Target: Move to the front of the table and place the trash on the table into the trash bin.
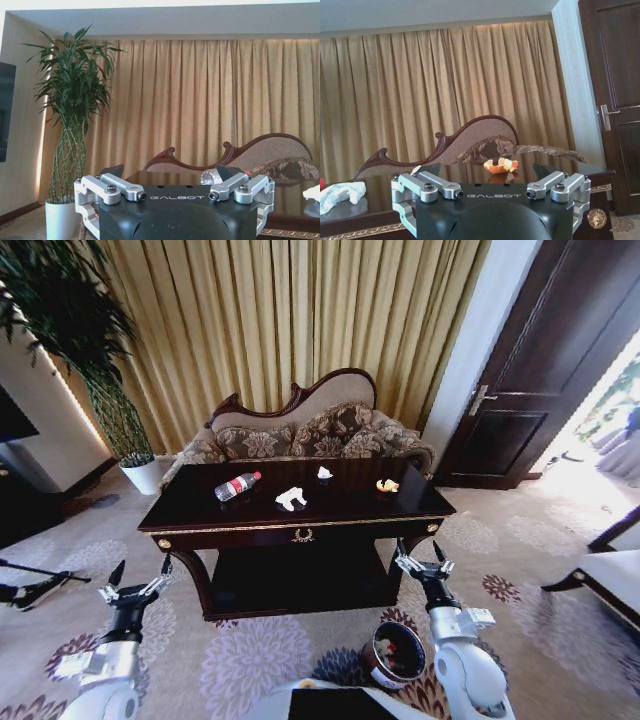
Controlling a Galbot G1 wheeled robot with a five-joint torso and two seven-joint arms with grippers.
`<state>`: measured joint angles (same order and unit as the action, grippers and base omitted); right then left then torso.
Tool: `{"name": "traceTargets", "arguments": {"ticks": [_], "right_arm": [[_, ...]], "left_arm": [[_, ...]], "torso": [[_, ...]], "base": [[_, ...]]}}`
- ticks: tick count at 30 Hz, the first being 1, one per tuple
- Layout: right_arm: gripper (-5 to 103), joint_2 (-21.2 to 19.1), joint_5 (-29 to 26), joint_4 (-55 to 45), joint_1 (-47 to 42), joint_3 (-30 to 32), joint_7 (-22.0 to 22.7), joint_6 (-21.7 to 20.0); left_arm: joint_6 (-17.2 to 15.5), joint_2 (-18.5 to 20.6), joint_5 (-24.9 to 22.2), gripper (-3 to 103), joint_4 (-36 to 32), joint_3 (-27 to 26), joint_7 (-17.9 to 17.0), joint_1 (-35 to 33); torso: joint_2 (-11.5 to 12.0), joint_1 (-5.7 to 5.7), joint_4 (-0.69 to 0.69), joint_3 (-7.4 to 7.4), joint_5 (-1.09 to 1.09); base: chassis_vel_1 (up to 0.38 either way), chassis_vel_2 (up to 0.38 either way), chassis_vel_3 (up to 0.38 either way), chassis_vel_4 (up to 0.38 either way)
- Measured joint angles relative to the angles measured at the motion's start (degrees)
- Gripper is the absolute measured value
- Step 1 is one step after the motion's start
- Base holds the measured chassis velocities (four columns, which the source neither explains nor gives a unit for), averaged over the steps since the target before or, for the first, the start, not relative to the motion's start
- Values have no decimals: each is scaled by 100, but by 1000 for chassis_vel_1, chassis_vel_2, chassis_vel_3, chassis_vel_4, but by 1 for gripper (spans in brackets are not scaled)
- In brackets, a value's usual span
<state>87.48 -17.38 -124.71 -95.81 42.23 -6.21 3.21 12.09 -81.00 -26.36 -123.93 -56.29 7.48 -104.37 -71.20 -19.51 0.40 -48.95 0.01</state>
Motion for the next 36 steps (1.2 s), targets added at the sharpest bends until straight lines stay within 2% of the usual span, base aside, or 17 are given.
{"name": "traceTargets", "arguments": {"ticks": [5, 36], "right_arm": [[100, 12, 48, 8, -10, 52, -79, 138], [100, 24, 160, 197, -29, 42, -203, 368]], "left_arm": [[41, -33, -5, 100, 3, 0, 25, -29], [61, -55, 35, 100, 39, 14, 34, 7]], "torso": [[-1, 1, 0, 1, 0], [0, 0, 1, 1, 0]], "base": [[0, 0, 0, 0], [0, 0, 0, 0]]}}
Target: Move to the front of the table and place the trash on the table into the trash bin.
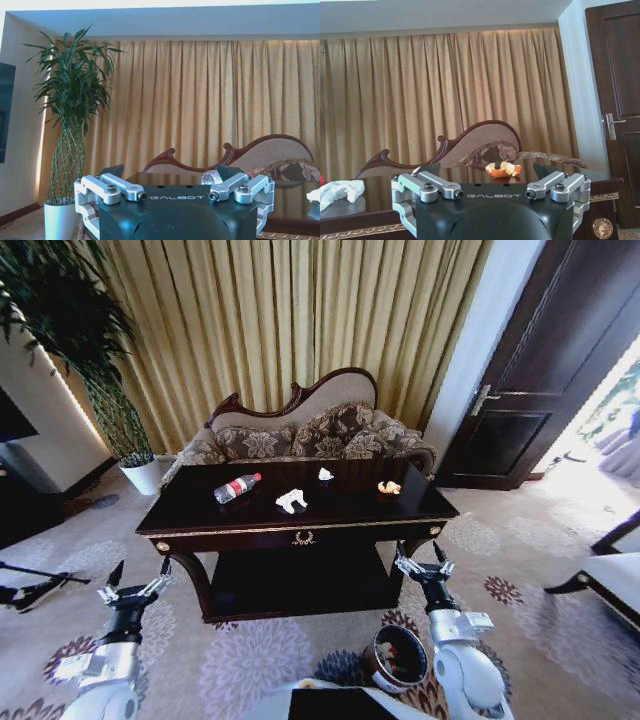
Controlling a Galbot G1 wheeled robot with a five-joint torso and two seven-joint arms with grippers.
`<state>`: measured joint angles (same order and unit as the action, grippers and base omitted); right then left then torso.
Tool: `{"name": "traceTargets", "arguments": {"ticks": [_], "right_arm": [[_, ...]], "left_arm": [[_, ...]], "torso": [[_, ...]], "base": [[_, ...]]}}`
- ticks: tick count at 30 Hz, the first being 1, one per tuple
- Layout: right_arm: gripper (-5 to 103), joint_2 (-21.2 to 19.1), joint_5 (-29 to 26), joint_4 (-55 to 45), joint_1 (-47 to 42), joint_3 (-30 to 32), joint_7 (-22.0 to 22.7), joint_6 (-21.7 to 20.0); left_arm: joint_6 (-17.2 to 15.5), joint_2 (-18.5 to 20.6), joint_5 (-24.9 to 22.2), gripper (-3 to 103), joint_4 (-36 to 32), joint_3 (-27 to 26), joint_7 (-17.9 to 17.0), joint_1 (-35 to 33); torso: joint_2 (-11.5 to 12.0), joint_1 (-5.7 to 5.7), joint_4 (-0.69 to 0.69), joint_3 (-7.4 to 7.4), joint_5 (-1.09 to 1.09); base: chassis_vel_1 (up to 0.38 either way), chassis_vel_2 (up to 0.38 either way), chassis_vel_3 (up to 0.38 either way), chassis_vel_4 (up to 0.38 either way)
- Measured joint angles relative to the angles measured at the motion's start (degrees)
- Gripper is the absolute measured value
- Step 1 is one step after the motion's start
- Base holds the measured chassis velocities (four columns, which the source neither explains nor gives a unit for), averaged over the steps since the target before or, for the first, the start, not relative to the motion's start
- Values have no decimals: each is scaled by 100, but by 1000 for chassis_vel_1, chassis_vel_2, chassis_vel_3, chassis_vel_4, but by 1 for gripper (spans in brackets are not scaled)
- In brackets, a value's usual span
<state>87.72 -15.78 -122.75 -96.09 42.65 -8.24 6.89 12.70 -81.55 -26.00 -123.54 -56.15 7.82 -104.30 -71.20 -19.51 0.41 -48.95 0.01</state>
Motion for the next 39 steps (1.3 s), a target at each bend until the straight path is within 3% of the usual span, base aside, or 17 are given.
{"name": "traceTargets", "arguments": {"ticks": [39], "right_arm": [[100, 105, 178, -30, 1, -56, -20, 2]], "left_arm": [[57, 44, -24, 100, 65, -58, 9, -30]], "torso": [[0, 0, 0, 0, 0]], "base": [[-3, 5, 2, -3]]}}
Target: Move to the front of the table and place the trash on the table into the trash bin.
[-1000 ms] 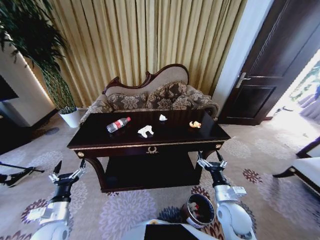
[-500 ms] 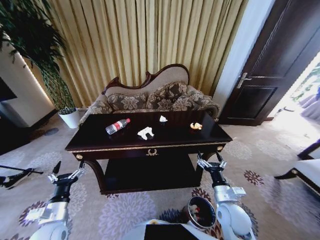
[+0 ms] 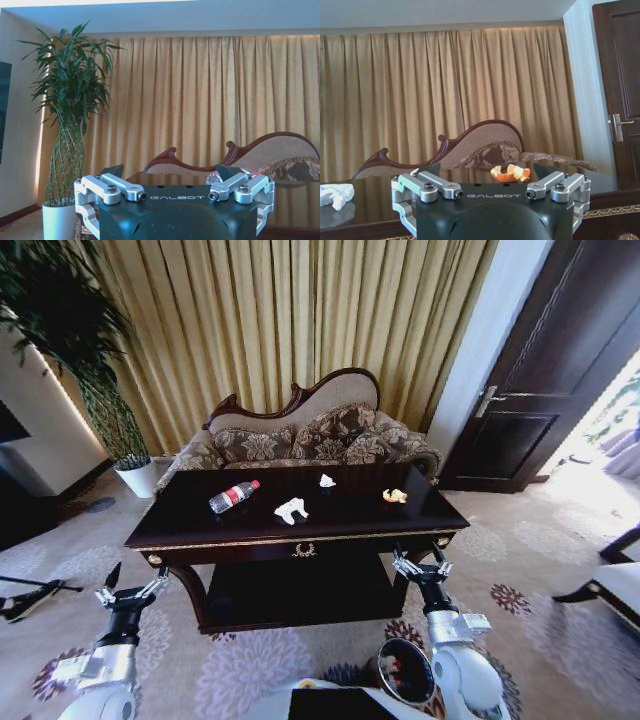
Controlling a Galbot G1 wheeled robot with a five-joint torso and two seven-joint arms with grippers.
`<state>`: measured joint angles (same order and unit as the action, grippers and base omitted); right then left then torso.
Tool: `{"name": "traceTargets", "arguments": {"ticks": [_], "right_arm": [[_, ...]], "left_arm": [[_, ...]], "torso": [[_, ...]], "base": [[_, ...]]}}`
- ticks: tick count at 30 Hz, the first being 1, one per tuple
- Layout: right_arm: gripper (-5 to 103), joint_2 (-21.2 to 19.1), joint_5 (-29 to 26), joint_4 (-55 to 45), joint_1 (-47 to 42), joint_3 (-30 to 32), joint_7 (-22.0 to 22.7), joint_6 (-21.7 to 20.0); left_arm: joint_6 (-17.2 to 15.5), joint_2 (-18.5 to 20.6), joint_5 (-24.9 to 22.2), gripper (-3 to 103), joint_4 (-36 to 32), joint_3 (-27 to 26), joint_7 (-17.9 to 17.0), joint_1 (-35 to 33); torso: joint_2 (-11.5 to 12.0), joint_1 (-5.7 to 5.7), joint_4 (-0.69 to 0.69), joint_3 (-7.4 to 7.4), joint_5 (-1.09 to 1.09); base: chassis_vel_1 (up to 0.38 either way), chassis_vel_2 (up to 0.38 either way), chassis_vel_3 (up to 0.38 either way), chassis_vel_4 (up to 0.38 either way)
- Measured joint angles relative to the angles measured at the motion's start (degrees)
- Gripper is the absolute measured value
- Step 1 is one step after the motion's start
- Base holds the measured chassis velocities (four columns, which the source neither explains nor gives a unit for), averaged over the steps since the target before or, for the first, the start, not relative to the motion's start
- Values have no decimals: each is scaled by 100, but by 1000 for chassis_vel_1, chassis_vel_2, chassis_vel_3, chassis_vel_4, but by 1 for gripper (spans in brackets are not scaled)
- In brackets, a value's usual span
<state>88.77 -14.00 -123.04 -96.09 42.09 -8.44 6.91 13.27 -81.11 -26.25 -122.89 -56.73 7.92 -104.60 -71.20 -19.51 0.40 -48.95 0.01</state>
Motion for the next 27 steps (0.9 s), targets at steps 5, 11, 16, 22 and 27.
{"name": "traceTargets", "arguments": {"ticks": [5, 11, 16, 22, 27], "right_arm": [[100, -3, 42, 68, 53, -31, 103, 25], [100, -107, 46, 8, 292, -42, 295, -159], [100, -287, 20, -176, 671, -85, 475, -612], [100, -672, -140, -481, 1169, -380, 712, -1637], [100, -931, -415, -518, 1629, -601, 849, -2153]], "left_arm": [[26, -26, 0, 100, 0, 8, 1, 0], [41, -45, 6, 100, -10, 9, 2, 1], [36, -45, 15, 100, -98, 4, -10, 15], [-5, -50, 67, 100, -171, -3, -28, 30], [-10, -92, 143, 100, -203, 13, -31, 6]], "torso": [[0, 0, 0, 0, 0], [0, 1, 0, 0, 0], [0, 1, -1, 0, 0], [0, 0, -1, 0, 1], [0, 0, -1, 0, 1]], "base": [[0, 0, 0, 0], [0, 0, 0, 0], [0, 0, 0, 0], [0, 0, 0, 0], [0, 0, 0, 0]]}}
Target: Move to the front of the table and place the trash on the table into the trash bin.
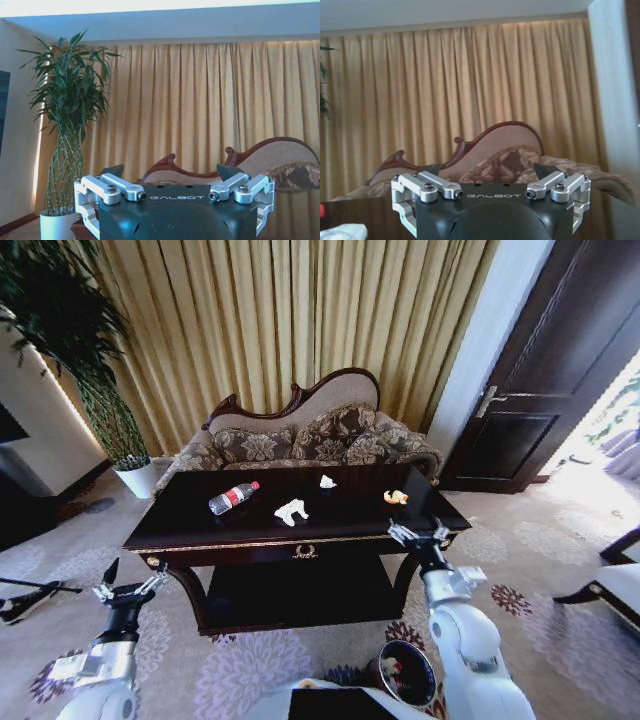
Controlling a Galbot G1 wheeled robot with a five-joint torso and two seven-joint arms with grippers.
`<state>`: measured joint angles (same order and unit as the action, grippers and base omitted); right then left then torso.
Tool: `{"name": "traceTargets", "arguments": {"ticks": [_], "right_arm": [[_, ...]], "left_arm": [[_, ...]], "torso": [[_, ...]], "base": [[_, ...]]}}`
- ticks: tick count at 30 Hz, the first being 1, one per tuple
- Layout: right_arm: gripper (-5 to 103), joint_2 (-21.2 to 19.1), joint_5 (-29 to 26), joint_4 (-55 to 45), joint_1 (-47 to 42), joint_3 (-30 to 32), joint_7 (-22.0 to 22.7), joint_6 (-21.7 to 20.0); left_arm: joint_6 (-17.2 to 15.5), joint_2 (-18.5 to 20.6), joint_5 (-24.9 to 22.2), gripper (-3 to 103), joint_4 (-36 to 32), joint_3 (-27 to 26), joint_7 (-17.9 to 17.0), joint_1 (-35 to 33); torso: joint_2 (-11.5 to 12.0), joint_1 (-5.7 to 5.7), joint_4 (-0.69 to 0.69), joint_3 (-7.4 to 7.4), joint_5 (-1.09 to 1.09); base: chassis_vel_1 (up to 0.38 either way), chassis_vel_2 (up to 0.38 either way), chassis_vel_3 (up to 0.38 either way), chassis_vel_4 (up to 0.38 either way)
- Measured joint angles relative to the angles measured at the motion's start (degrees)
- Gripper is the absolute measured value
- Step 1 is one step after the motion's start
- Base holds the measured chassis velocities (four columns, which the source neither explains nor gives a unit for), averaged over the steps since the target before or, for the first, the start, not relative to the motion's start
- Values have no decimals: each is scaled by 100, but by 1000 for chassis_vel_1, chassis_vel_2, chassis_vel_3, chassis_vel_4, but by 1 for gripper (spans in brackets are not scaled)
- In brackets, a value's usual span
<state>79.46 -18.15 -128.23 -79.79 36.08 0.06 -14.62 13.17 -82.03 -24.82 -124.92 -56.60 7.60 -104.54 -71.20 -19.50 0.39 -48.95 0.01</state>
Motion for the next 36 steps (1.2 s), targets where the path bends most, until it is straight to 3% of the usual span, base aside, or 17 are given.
{"name": "traceTargets", "arguments": {"ticks": [9, 23, 36], "right_arm": [[100, -570, -455, 715, 755, -25, 91, -170], [100, -1051, -562, 2188, 1966, -614, 139, -33], [100, -1254, -591, 3306, 2787, -1180, -11, 175]], "left_arm": [[-7, -24, 33, 100, -52, -4, -4, -19], [-70, -166, 106, 100, 44, 129, 78, 78], [-176, -290, 134, 100, 45, 147, 106, 145]], "torso": [[0, 0, 2, 0, 0], [0, 0, 0, 0, 0], [0, 0, 1, 0, 0]], "base": [[0, 0, 0, 0], [0, 0, 0, 0], [0, 0, 0, 0]]}}
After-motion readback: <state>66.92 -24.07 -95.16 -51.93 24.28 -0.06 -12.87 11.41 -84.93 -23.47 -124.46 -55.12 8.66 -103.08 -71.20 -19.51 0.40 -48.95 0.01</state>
